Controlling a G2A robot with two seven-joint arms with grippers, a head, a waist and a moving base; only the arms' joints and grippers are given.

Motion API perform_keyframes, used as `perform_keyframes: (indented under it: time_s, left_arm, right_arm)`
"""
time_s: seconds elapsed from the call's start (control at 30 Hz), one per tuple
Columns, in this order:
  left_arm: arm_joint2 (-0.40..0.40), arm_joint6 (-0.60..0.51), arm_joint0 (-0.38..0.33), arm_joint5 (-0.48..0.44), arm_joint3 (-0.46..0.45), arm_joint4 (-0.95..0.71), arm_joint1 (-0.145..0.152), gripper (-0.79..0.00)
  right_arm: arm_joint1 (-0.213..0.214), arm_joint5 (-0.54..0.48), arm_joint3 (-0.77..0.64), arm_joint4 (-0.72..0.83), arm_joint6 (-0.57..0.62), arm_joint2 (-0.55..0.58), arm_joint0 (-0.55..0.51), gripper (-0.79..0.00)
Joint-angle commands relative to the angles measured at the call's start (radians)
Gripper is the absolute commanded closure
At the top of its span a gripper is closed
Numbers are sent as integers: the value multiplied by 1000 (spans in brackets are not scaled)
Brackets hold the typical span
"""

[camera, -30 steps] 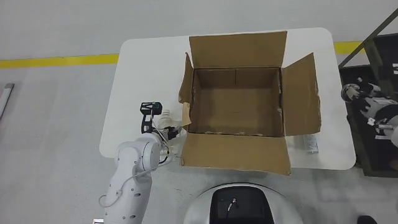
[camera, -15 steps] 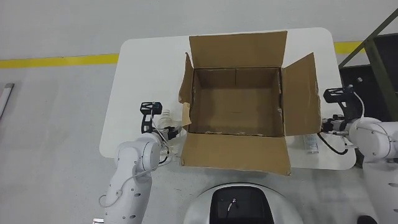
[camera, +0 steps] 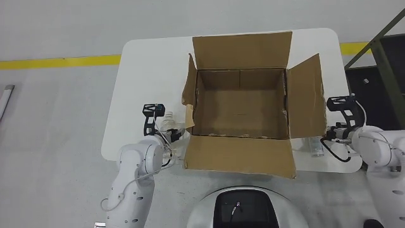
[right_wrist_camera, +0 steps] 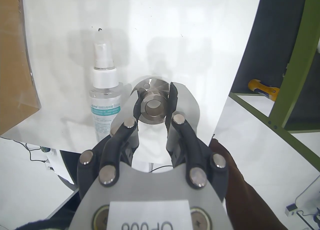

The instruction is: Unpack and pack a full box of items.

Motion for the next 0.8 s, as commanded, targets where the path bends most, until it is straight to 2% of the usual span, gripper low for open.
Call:
perform_keyframes:
  time_s: [0.0,0.1,0.3,0.47,0.6,0.77]
  left_arm:
    - [0,0,0,0,0,0,0,-785]
    - [0,0,0,0,0,0,0,-785]
    - [0,0,0,0,0,0,0,-785]
    - [0,0,0,0,0,0,0,-785]
    - [0,0,0,0,0,0,0,-785]
    - [0,0,0,0,0,0,0,-785]
  right_arm:
    - [1,2,3,1,-4,-4,-4,0]
    - [3,8,6,-2,-10,-13,-6,0]
    - [7,14,15,-5,-18,-27,-3,-169]
    - [11,16,20,-6,-18,-32,-2,-231]
    - [14,16,22,-3,-18,-34,-2,-225]
    - [18,17,21,5,-25,-30,-4,-268]
